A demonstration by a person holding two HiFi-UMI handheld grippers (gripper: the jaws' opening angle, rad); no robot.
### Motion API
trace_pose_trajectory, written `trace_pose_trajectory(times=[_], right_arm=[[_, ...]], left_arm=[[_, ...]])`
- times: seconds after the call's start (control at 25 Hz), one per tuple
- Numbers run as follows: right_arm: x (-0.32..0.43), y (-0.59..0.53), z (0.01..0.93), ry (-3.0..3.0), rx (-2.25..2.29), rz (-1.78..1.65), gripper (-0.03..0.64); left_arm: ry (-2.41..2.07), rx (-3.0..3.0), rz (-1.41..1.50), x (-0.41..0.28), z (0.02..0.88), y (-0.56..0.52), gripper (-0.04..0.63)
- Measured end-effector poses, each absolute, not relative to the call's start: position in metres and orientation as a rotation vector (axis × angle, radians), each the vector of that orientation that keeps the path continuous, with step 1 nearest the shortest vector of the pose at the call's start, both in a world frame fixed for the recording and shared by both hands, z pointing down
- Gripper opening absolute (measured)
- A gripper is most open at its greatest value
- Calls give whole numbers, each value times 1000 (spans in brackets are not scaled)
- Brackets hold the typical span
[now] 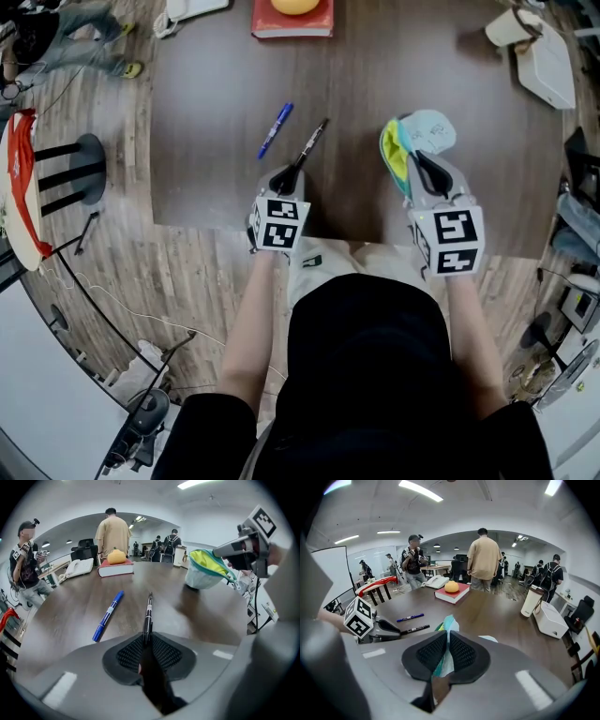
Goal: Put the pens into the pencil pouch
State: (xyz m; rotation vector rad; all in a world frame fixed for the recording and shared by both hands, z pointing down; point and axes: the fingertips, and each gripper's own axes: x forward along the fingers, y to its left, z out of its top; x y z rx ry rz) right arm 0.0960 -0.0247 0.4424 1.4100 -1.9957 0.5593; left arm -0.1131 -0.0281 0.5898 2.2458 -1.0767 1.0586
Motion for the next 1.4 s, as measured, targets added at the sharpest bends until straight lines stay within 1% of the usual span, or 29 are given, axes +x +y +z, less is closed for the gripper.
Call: trace_pose_trajectory(times=[0.32,0.84,1.16,1.4], right_arm=[[97,-29,442,-2013,1400,568,31],[99,-41,440,-2050,1431,606,31],[100,-46,438,-2052,1433,607,31],[98,-42,439,-2051,1442,604,31]], left_arm=[[-1050,2304,1074,-101,580,-28,55],[-1013,2462,1001,-77,502,-19,55],[-888,2535,994,-57,460,-1,55],[-799,2574,1016,-41,454,6,55]])
